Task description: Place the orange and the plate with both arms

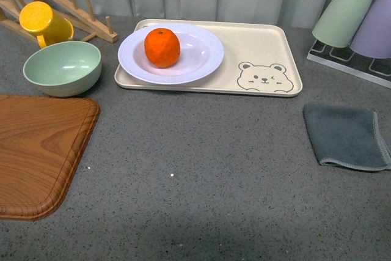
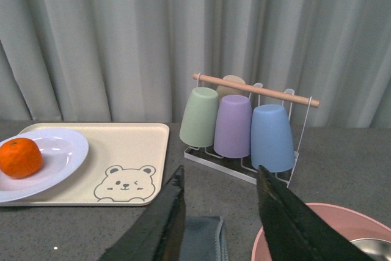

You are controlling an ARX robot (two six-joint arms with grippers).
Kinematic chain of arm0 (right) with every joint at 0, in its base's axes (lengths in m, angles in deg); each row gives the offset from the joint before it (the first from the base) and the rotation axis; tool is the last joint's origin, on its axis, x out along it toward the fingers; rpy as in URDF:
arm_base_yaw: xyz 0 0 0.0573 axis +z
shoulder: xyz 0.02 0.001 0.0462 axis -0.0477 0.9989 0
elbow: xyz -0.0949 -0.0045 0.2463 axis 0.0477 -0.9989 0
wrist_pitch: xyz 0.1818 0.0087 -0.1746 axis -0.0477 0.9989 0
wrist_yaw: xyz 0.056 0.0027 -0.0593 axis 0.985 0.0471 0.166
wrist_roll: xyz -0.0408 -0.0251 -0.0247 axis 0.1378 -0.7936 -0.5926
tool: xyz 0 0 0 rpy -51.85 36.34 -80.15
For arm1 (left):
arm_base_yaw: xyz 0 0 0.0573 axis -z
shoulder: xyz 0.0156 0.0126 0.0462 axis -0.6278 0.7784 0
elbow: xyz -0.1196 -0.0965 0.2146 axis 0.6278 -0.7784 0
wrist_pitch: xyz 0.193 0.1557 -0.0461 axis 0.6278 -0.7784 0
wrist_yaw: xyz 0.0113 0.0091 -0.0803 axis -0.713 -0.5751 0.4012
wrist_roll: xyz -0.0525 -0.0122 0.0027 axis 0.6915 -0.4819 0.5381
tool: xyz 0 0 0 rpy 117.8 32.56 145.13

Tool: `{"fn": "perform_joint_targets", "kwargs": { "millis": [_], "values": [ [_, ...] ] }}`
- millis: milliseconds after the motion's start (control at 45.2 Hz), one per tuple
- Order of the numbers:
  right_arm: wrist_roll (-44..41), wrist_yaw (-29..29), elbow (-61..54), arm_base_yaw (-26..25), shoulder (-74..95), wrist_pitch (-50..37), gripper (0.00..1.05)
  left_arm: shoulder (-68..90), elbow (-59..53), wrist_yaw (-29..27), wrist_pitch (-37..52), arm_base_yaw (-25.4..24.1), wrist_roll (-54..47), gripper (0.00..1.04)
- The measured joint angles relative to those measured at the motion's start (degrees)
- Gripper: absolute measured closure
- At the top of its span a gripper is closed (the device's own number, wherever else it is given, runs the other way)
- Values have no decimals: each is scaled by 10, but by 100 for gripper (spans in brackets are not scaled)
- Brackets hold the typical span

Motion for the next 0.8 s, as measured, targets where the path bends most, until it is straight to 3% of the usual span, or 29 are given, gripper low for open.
{"fn": "perform_joint_targets", "kwargs": {
  "millis": [155, 797],
  "values": [
    [2, 0, 0, -1, -88, 99, 103, 0, 0, 0, 0, 0, 0, 7],
    [2, 0, 0, -1, -224, 234, 104, 0, 0, 0, 0, 0, 0, 7]
  ]
}}
